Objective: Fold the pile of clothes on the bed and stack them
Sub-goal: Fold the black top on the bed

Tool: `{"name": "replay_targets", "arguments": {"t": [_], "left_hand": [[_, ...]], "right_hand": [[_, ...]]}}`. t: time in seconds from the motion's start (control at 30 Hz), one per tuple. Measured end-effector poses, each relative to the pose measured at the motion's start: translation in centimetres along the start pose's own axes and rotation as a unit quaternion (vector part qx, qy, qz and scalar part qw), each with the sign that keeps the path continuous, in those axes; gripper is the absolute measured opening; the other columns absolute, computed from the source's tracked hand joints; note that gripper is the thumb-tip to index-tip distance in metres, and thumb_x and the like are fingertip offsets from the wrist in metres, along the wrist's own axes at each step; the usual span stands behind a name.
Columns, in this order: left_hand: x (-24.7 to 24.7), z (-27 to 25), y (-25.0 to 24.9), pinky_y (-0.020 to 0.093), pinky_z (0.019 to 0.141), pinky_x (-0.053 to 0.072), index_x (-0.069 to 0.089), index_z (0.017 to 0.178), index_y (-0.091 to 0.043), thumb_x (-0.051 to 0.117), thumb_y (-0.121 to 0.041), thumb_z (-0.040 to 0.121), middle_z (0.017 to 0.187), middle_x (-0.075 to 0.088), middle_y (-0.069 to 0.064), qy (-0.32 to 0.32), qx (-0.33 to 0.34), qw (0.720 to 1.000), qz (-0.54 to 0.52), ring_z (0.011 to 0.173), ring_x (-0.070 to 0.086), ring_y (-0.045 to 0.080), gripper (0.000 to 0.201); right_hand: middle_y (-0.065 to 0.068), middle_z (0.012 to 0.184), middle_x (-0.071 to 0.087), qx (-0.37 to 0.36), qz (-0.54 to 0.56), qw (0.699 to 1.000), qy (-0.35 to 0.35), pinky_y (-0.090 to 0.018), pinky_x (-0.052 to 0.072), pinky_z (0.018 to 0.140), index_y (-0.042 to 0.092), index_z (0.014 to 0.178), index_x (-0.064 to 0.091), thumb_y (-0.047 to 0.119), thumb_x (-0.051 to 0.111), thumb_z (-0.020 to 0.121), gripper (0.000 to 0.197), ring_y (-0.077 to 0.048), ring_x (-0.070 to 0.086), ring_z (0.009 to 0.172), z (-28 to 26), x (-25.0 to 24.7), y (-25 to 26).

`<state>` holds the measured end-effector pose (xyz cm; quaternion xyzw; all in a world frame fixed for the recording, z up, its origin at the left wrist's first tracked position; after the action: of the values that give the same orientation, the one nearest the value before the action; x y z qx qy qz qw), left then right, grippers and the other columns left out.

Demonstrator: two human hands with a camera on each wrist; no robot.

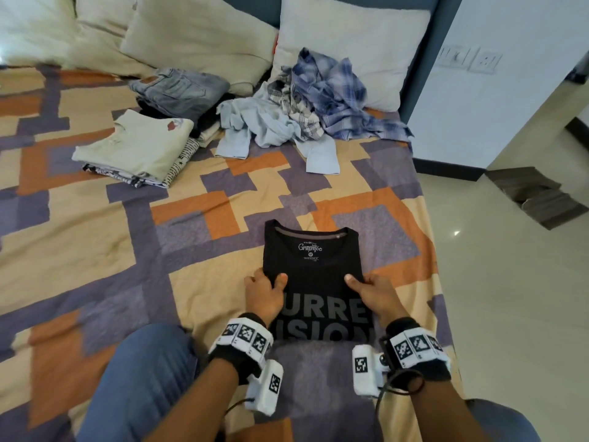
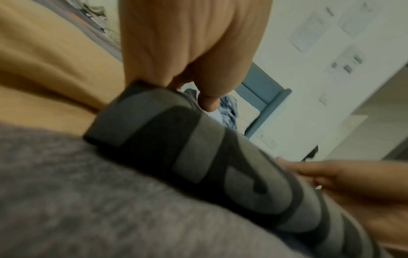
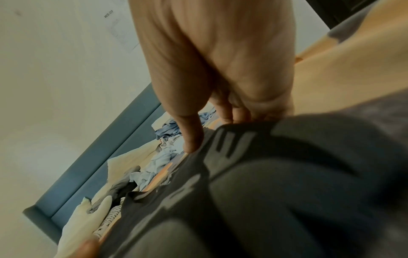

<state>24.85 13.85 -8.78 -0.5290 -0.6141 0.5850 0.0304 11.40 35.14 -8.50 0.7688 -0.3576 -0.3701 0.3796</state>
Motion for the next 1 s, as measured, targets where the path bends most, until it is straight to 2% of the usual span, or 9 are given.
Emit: {"name": "replay_targets", "arguments": {"t": [0.13,0.2,0.3,0.4,0.47,0.6,0.7,0.87,1.0], "left_hand": [[-0.3,-0.6,-1.4,0.039,0.095,0.039,0.044,0.129,0.004,0.048,-0.035,0.100,0.131,0.051,0.024,0.032,-0.055,0.998,-0.015,0.122,0.045,0.040,0.048],[-0.7,-0.1,-0.9,0.041,0.097,0.044,0.049,0.126,0.005,0.047,-0.036,0.100,0.127,0.057,0.022,0.044,-0.085,0.990,-0.100,0.116,0.054,0.040,0.048],[-0.6,-0.2,0.2,0.049,0.095,0.051,0.059,0.122,0.002,0.047,-0.040,0.099,0.114,0.067,0.020,0.084,-0.142,0.954,-0.251,0.103,0.063,0.037,0.049],[-1.4,-1.9,-0.3,0.049,0.094,0.052,0.066,0.114,-0.003,0.052,-0.041,0.098,0.106,0.071,0.018,0.155,-0.174,0.902,-0.363,0.100,0.067,0.036,0.043],[-2.9,-2.4,-1.1,0.048,0.091,0.053,0.068,0.113,-0.005,0.060,-0.039,0.094,0.106,0.071,0.019,0.189,-0.155,0.882,-0.402,0.100,0.068,0.036,0.039],[-8.2,-0.7,-3.0,0.044,0.078,0.057,0.065,0.118,-0.005,0.067,-0.025,0.090,0.105,0.071,0.021,0.129,-0.080,0.875,-0.460,0.096,0.069,0.037,0.034],[-13.4,1.7,-4.1,0.039,0.067,0.059,0.064,0.117,-0.010,0.067,-0.018,0.089,0.104,0.072,0.019,0.071,-0.033,0.857,-0.509,0.090,0.070,0.034,0.030],[-21.3,8.4,-3.9,0.053,0.089,0.054,0.056,0.131,-0.019,0.067,-0.010,0.087,0.115,0.069,0.015,-0.017,0.046,0.825,-0.563,0.103,0.067,0.036,0.047],[-27.0,15.6,-2.4,0.050,0.082,0.057,0.052,0.135,-0.020,0.068,-0.004,0.084,0.117,0.068,0.016,-0.079,0.065,0.807,-0.582,0.104,0.067,0.036,0.056]], "right_hand": [[-0.003,0.098,0.076,0.015,0.016,1.000,0.020,-0.045,0.057,0.090,0.012,0.109,0.072,0.047,0.078,0.070,0.053,-0.022,0.072,0.093,-2.0,0.9,-1.6],[-0.004,0.104,0.075,0.012,0.067,0.997,0.043,-0.039,0.059,0.085,0.012,0.118,0.067,0.037,0.072,0.085,0.042,-0.023,0.071,0.097,-4.1,1.1,-0.6],[-0.015,0.110,0.073,0.027,0.154,0.983,0.095,-0.037,0.059,0.079,0.004,0.121,0.062,0.015,0.060,0.097,0.027,-0.029,0.070,0.101,-6.5,1.1,0.4],[-0.026,0.118,0.067,0.037,0.227,0.962,0.150,-0.046,0.056,0.090,-0.004,0.124,0.060,0.009,0.066,0.090,0.037,-0.039,0.065,0.110,-7.8,1.5,1.1],[-0.029,0.121,0.064,0.026,0.267,0.949,0.164,-0.047,0.058,0.086,-0.005,0.126,0.057,0.004,0.068,0.083,0.046,-0.041,0.064,0.110,-8.2,2.0,2.9],[-0.022,0.109,0.070,-0.016,0.351,0.917,0.188,-0.038,0.059,0.065,0.000,0.125,0.058,0.004,0.064,0.080,0.046,-0.032,0.071,0.090,-8.1,4.1,8.8],[-0.018,0.125,0.065,-0.024,0.412,0.880,0.237,-0.046,0.053,0.085,0.010,0.125,0.063,0.027,0.086,0.066,0.066,-0.031,0.067,0.105,-7.0,7.9,13.8],[-0.017,0.130,0.062,-0.070,0.528,0.768,0.355,-0.048,0.046,0.098,0.010,0.117,0.072,0.038,0.090,0.060,0.066,-0.034,0.063,0.114,-2.9,16.5,22.1],[-0.020,0.132,0.060,-0.083,0.460,0.805,0.365,-0.051,0.041,0.103,0.006,0.125,0.064,0.025,0.097,0.051,0.084,-0.034,0.060,0.117,2.9,25.0,28.7]]}}
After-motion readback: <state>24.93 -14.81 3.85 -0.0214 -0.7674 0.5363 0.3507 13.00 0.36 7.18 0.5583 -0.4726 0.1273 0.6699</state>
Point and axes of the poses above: each hand's wrist, its own z-axis towards the middle knuckle, its own x-axis out of the palm, y = z × x, the point moved 4 cm from there along z, towards the middle knuckle
